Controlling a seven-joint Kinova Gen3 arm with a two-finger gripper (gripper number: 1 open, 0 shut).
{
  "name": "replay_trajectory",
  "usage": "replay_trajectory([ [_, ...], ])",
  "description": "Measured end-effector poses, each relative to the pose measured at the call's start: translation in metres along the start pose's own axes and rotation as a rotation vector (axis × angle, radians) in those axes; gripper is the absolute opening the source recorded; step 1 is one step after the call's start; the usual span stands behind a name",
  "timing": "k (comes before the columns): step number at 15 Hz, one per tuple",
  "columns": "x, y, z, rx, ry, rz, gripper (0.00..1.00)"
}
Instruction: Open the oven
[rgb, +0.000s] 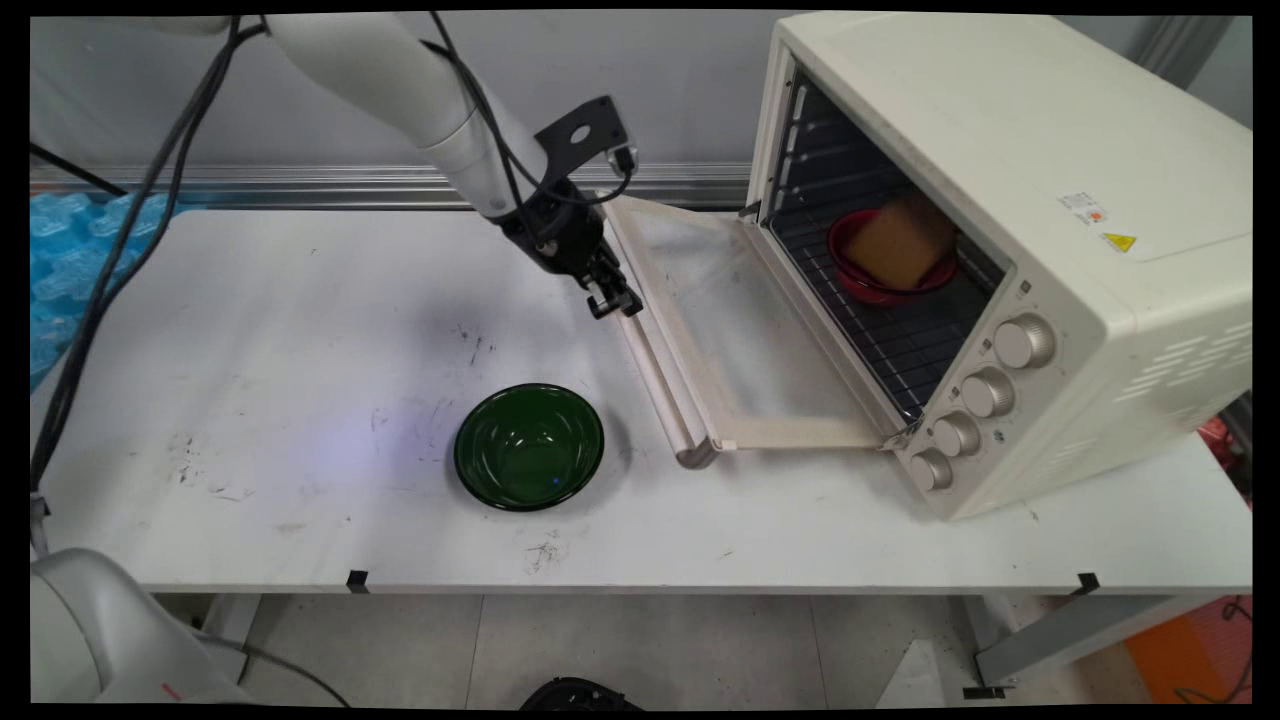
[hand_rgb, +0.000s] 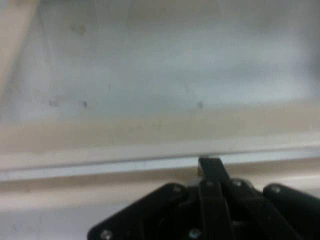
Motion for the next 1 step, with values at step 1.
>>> replay_trajectory([
  [1, -0.003, 0.0002, 0.0, 0.001, -0.005, -0.001, 0.0],
])
